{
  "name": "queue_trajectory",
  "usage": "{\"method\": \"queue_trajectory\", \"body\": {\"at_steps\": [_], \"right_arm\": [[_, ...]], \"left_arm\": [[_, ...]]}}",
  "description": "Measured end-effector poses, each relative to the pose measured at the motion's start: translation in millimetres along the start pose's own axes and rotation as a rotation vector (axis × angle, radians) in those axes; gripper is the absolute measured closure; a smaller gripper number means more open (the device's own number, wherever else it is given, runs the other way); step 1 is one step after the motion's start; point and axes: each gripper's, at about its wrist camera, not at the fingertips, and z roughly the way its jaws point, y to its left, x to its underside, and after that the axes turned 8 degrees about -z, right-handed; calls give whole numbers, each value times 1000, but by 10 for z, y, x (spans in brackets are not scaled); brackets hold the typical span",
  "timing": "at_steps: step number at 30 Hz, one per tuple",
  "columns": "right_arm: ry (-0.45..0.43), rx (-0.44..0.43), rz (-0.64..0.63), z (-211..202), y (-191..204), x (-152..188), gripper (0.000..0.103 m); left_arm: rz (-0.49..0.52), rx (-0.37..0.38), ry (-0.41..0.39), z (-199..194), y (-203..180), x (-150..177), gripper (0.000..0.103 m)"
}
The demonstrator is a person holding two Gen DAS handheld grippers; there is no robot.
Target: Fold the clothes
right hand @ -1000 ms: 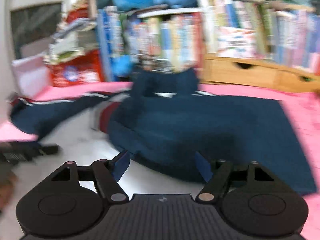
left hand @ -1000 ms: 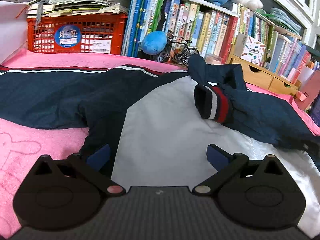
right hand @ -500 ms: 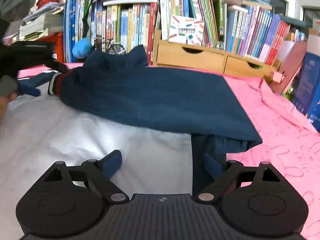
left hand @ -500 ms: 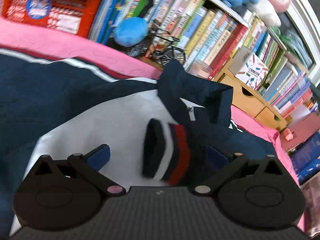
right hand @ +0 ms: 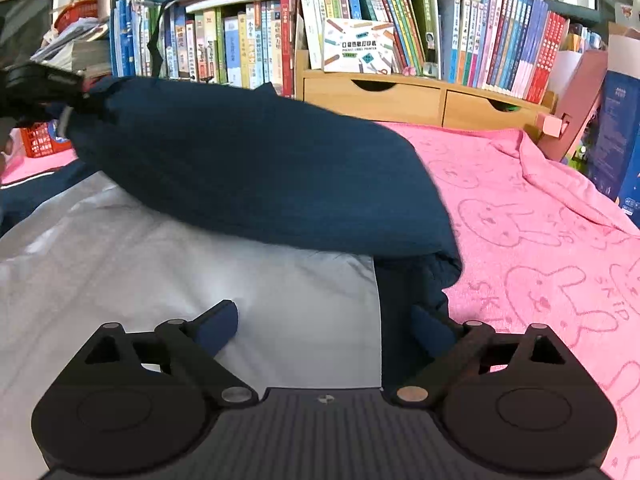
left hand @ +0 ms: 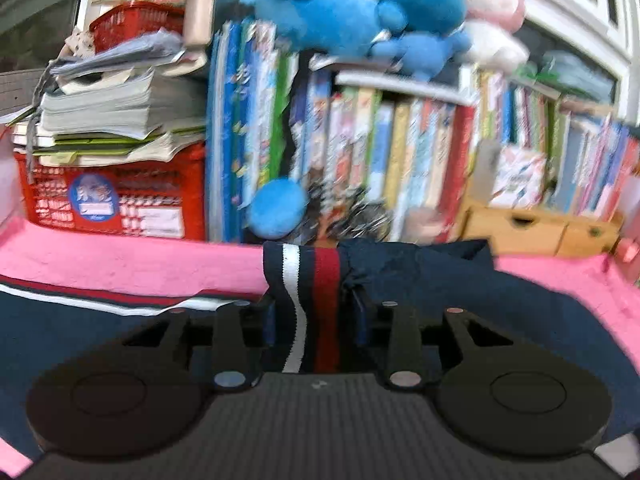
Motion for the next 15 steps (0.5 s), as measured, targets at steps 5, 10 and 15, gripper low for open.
{"method": "queue_trajectory", "body": {"at_steps": [5,10,15], "right_arm": [[6,6,3,-9,12,-24,5],[14,20,9,0,19,-37,1],[19,23,14,9,26,-39,0]], "left_arm": [[33,-65,152,382,181,358,38],[59,-97,190,452,161,443,2],[56,-46,163,238,336,272,3]]}}
